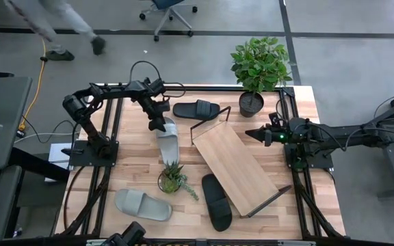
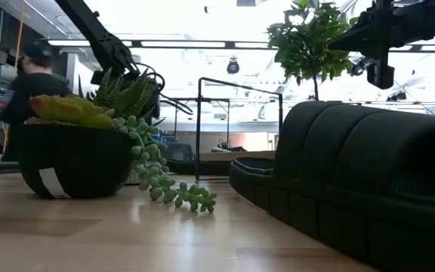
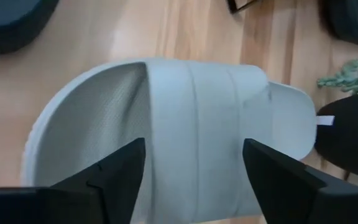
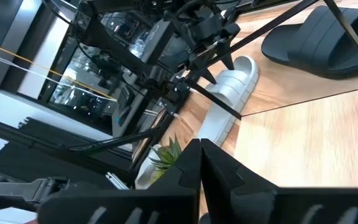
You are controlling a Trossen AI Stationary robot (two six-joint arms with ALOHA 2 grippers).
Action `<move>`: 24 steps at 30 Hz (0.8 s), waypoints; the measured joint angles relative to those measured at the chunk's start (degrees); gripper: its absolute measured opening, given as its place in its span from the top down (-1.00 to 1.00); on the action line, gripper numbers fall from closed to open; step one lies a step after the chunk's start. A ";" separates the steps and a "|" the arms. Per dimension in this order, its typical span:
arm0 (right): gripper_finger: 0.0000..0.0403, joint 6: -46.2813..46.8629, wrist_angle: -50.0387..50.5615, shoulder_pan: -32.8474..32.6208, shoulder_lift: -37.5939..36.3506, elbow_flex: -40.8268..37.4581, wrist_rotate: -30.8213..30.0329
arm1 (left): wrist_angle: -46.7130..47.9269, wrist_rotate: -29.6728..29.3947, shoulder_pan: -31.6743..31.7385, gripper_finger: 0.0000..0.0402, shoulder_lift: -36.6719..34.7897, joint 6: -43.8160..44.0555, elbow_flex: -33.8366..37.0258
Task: Pick and place slides into the shelf
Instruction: Put the top gray slide on the shelf
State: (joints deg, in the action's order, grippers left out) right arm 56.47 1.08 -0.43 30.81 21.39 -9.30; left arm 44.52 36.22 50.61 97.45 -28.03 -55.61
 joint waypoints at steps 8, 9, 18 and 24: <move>1.00 -0.62 0.00 0.00 0.00 0.00 -0.55 | -0.64 -1.28 0.00 -0.46 -0.07 0.02 0.00; 1.00 -0.61 0.00 0.00 0.00 0.00 -0.74 | -0.62 -1.09 0.00 -0.46 -0.07 0.02 0.00; 1.00 -1.27 0.00 0.00 0.00 0.00 -1.66 | 1.23 3.17 0.00 -0.37 2.78 0.08 0.00; 1.00 -1.34 0.00 0.00 0.00 0.00 -1.75 | 0.90 3.41 0.00 -0.28 3.06 -0.09 0.00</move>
State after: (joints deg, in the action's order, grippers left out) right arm 55.13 1.08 -0.43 30.81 21.39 -11.05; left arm 45.42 39.63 50.61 100.51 -28.12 -55.61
